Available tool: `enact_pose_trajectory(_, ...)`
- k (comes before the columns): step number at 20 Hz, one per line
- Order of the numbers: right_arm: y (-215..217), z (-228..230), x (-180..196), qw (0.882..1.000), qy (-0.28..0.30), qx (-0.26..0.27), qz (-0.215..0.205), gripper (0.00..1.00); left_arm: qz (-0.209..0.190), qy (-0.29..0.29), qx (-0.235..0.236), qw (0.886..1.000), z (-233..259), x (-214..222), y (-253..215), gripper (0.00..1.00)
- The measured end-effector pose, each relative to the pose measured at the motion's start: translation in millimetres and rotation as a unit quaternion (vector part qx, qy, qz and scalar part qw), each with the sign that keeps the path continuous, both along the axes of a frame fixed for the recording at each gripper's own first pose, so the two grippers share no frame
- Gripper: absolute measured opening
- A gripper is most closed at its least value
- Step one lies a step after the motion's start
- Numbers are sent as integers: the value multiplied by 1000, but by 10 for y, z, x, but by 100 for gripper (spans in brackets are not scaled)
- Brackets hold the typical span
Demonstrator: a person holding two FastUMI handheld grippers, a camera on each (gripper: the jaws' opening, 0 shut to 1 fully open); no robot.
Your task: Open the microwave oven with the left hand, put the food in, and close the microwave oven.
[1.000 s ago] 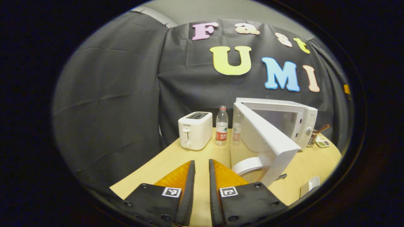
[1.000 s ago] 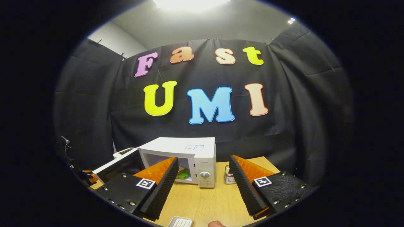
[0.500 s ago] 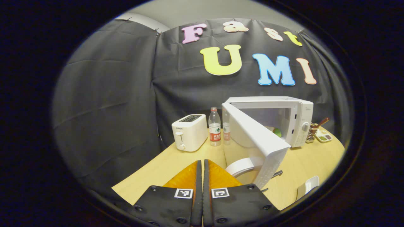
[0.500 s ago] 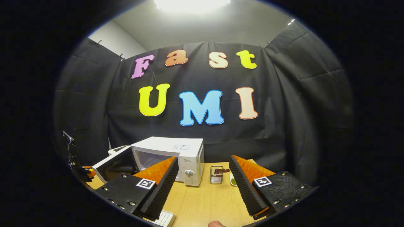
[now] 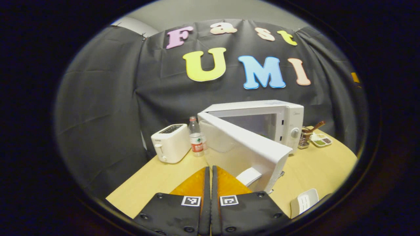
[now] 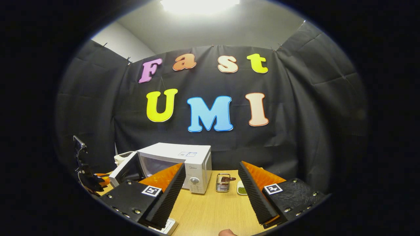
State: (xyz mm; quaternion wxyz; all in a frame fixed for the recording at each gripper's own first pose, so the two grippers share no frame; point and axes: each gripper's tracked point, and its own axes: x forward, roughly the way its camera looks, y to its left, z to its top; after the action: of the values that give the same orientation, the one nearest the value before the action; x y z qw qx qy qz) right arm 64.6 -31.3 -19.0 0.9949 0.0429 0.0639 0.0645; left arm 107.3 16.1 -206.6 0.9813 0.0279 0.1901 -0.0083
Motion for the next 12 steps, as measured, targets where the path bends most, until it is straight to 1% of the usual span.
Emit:
enact_pose_trajectory(4, -1, 53, 68, 1000, -6, -7, -6, 98, -51, -7, -15, 999, 5, 207, -404, 7)
enact_pose_trajectory(8, 32, 64, 167, 1000, -5, 6, -12, 98, -93, -7, -30, 995, 20, 419, -718, 7)
enact_pose_trajectory(12, -22, 43, 236, 1000, -2, 0, -28, 98, -126, -10, -34, 991, 21, 658, -954, 7)
